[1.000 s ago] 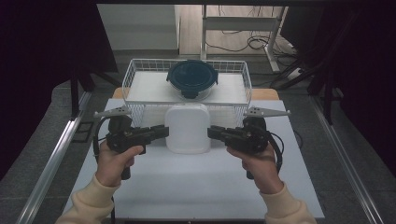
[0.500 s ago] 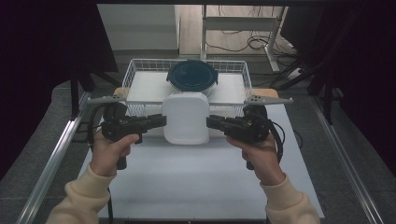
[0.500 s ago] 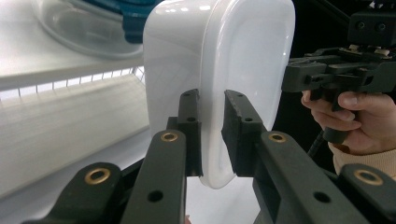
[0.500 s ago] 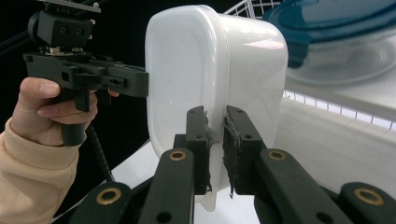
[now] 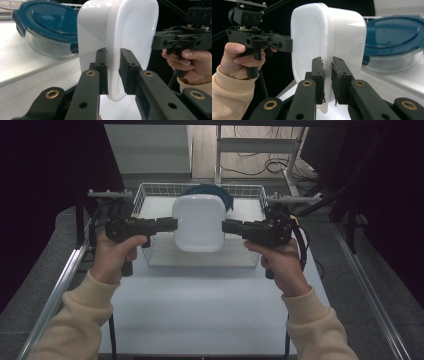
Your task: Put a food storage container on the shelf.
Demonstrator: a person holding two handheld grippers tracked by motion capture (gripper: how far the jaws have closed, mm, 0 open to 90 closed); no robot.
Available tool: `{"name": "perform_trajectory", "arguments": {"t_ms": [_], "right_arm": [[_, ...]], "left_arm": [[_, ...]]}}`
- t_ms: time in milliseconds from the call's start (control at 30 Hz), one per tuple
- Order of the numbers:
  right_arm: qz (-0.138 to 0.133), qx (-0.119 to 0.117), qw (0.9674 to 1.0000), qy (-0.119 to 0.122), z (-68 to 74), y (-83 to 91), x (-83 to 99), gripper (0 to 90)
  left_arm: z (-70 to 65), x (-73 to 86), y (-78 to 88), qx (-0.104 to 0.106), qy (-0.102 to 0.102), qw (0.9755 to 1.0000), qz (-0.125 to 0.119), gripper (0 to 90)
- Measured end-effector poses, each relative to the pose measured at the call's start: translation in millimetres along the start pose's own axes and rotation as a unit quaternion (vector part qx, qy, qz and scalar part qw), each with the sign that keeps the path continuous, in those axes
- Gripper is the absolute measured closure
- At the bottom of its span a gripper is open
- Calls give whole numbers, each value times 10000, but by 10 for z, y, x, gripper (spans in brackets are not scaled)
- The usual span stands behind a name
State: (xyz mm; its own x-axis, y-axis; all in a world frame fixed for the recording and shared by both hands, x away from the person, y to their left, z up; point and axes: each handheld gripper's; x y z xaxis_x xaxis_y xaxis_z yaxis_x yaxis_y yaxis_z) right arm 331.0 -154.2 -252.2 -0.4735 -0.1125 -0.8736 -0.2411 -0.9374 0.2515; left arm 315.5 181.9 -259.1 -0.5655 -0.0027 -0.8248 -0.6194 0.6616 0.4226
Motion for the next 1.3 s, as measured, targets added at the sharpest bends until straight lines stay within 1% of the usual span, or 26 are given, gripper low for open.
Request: {"name": "perform_trajectory", "arguments": {"t_ms": [67,100,167,300,433,533,633,833,967,1133,1200,1233,1300], "right_arm": [[-12,-10,10000,-10,-36,1,-110,806],[-20,-22,10000,-43,-53,0,-160,806],[25,41,10000,-39,-93,-18,-257,806],[60,47,9998,-168,-229,-65,-419,806],[41,-7,9993,-367,-383,-100,-535,806],[46,18,9988,-479,-475,-130,-607,806],[43,36,9985,-541,-555,-149,-672,806],[29,38,9973,-728,-690,-186,-751,806],[33,30,9968,-804,-751,-198,-758,805],[86,59,9956,-929,-812,-238,-744,805],[95,52,9947,-1019,-850,-251,-748,804],[108,48,9943,-1057,-873,-259,-749,803],[43,-18,9926,-1213,-916,-263,-753,801]], "left_arm": [[43,-106,-24,76,75,9999,-2,776],[56,-143,-38,65,61,10000,8,776],[91,-246,-84,10,59,10000,40,776],[181,-401,-179,12,203,9997,134,774],[280,-571,-283,25,350,9991,251,773],[328,-670,-344,-16,389,9988,300,772],[362,-752,-393,-38,411,9986,340,772],[411,-853,-480,-142,421,9982,404,772],[438,-855,-519,-156,437,9980,432,774],[492,-853,-579,-196,515,9972,502,771],[521,-861,-611,-200,578,9967,542,771],[541,-866,-625,-173,644,9964,522,770],[582,-877,-647,-76,755,9957,523,771]]}}
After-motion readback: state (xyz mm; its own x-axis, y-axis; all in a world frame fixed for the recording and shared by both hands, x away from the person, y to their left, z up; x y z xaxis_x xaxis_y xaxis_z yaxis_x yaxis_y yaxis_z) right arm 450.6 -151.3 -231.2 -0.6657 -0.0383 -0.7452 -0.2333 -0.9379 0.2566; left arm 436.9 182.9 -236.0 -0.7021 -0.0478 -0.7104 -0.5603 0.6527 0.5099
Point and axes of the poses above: each handheld gripper's, and its own axes: y roughly backward along the jaws, x roughly out of its underside, z roughly to its left, and after that the axes turned 12 degrees about -x, right-handed
